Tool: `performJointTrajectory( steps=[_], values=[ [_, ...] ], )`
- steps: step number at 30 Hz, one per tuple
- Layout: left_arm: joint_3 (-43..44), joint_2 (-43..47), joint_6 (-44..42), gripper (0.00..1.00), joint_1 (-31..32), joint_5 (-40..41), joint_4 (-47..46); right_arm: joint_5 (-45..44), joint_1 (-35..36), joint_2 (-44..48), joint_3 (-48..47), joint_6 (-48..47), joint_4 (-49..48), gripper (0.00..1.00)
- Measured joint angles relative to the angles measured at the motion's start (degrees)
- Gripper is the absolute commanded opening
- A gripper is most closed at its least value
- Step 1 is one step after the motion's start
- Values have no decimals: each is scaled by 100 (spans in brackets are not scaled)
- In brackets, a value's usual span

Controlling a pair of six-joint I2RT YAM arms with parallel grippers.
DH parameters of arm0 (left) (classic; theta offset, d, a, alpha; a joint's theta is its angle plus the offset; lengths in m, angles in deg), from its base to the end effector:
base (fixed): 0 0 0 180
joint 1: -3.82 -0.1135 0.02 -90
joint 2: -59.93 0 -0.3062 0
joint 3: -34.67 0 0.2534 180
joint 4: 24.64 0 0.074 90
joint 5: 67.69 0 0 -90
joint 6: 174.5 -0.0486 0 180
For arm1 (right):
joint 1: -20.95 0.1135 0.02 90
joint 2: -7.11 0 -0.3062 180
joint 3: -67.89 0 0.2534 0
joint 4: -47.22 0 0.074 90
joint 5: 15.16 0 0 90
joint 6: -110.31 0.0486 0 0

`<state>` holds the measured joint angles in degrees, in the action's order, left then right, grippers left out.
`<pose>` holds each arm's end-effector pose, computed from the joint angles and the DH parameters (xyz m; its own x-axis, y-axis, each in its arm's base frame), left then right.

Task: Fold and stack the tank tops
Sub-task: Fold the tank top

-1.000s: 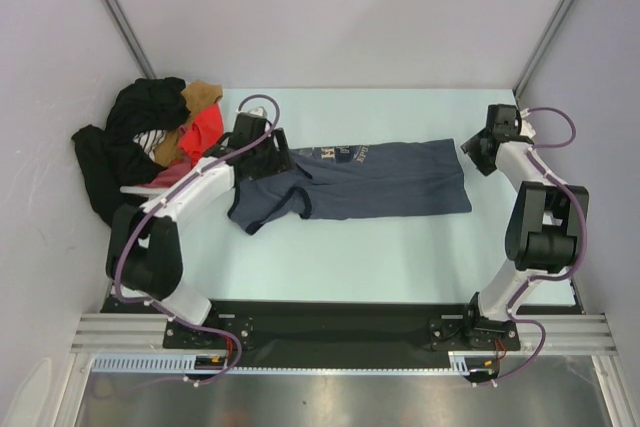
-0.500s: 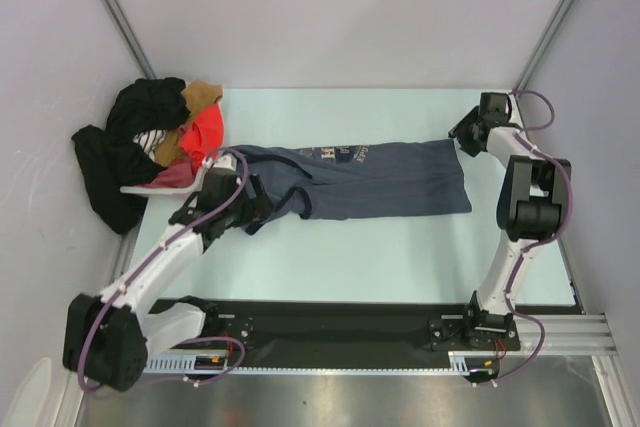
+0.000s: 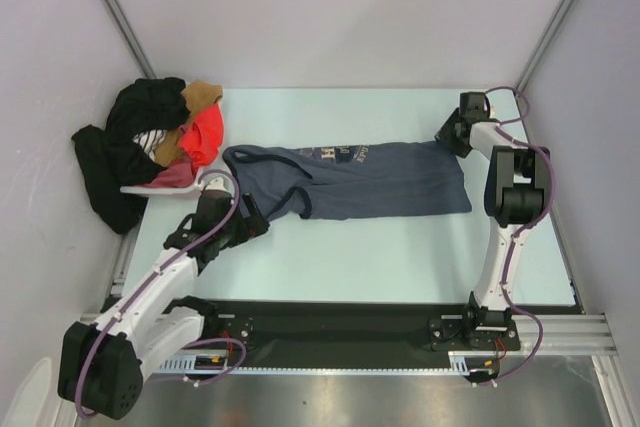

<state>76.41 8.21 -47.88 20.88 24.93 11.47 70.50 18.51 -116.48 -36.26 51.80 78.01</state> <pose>0.1583 -0.0462 0.2217 -0.7095 -0.4056 -0.5763 -0.1999 0.9000 -0.3873 0.5061 -0.0252 0.1901 -0.6074 0.5472 -0.5759 0.4786 0.8307 0.2846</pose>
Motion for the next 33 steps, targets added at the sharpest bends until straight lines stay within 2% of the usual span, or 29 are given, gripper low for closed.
performJointTrajectory(
  steps=[8,11,12,14,15,17,18,21,31,32,33],
  values=[
    [-31,-688,0,92,0,173,-151,-188,-13,-50,-22,39,17,54],
    [-31,-1032,-2,81,-7,334,-251,-188,-22,-50,-22,48,17,51],
    [-31,-1161,-2,70,-11,372,-306,-188,-26,-50,-20,57,17,48],
    [-31,-1373,13,60,-11,472,-385,-186,-55,-50,2,81,11,44],
    [-26,-1443,-2,46,-13,527,-404,-184,-70,-50,7,103,13,40],
    [39,-1633,-9,28,-22,713,-398,-166,-114,-50,13,122,13,33],
    [79,-1694,11,16,-24,800,-378,-166,-140,-50,22,138,11,23],
    [254,-1838,46,0,-28,1071,-251,-140,-216,-70,33,168,11,2],
    [1115,-1888,17,0,-103,1917,476,-57,-280,-72,46,258,7,0],
    [1178,-1875,13,3,-136,1969,549,-48,-282,-72,48,258,4,0],
    [1217,-1851,-13,27,-168,1989,588,-35,-284,-72,57,258,-7,0]
  ],
)
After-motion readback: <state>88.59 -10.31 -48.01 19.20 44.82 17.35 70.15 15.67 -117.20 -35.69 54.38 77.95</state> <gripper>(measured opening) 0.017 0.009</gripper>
